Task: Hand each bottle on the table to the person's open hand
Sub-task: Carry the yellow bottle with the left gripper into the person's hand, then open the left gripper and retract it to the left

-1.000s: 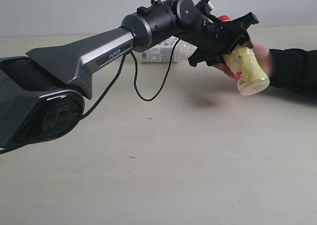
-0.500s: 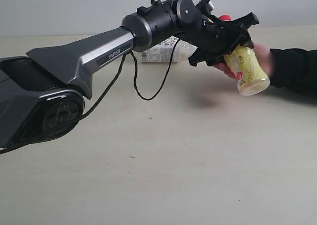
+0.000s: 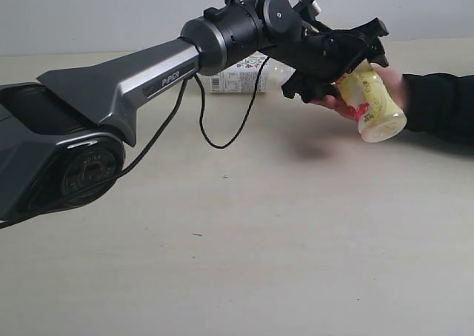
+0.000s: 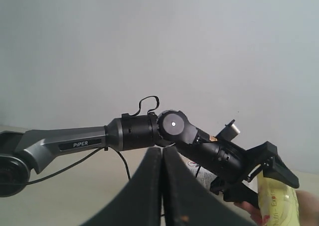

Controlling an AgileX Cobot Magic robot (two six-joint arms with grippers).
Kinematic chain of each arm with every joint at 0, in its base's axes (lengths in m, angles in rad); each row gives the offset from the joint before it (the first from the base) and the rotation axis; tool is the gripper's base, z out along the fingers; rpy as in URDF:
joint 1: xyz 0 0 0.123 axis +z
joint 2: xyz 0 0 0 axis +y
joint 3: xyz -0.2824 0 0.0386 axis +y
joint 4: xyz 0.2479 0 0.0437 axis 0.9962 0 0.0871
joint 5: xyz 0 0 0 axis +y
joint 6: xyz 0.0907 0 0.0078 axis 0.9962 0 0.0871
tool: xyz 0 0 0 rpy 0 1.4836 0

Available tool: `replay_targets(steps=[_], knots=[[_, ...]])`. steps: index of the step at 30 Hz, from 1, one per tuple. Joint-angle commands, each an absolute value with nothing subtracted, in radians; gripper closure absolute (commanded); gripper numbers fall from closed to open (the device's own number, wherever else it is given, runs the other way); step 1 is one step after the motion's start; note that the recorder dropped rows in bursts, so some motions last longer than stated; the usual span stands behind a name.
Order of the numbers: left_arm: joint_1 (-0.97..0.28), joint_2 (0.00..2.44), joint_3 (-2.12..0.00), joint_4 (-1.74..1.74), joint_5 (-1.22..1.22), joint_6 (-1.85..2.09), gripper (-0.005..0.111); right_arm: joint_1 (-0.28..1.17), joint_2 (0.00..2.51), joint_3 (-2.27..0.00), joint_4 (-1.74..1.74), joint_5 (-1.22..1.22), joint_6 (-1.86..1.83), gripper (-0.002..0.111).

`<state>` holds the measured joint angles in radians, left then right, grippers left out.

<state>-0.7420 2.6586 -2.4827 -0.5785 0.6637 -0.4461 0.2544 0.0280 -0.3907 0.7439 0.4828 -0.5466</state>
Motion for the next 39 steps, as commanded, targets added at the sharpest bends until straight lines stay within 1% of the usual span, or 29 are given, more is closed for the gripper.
replay_targets(steps=[1,6,14,16,19,22,24,27,28,34,39], knots=[[-0.718,2.594,-2.491,-0.574,0.740,-0.423,0.022,0.255,0.024,-0.387,0.749,0.485,-0.546,0.108],[-0.714,2.539,-2.491,-0.498,0.838,-0.418,0.022,0.255,0.024,-0.387,0.749,0.485,-0.546,0.108],[-0.714,2.447,-2.491,-0.463,0.979,-0.274,0.022,0.255,0.024,-0.387,0.749,0.485,-0.546,0.108],[-0.712,2.425,-2.491,-0.446,1.014,-0.243,0.025,0.255,0.024,-0.387,0.749,0.485,-0.546,0.108],[-0.711,2.388,-2.491,-0.426,1.080,-0.198,0.039,0.255,0.024,-0.387,0.749,0.485,-0.546,0.108],[-0.708,2.354,-2.491,-0.419,1.169,-0.148,0.059,0.255,0.024,-0.387,0.749,0.485,-0.546,0.108],[-0.708,2.335,-2.491,-0.414,1.221,-0.116,0.077,0.255,0.024,-0.387,0.749,0.485,-0.546,0.108],[-0.708,2.315,-2.491,-0.393,1.221,-0.082,0.107,0.255,0.024,-0.387,0.749,0.485,-0.546,0.108],[-0.708,2.310,-2.491,-0.384,1.221,-0.056,0.106,0.255,0.024,-0.387,0.749,0.485,-0.546,0.108],[-0.708,2.256,-2.449,-0.368,1.221,0.076,0.107,0.255,0.024,-0.387,0.749,0.485,-0.546,0.108],[-0.708,2.187,-2.339,-0.300,1.221,0.154,0.107,0.255,0.024,-0.387,0.749,0.485,-0.546,0.108]])
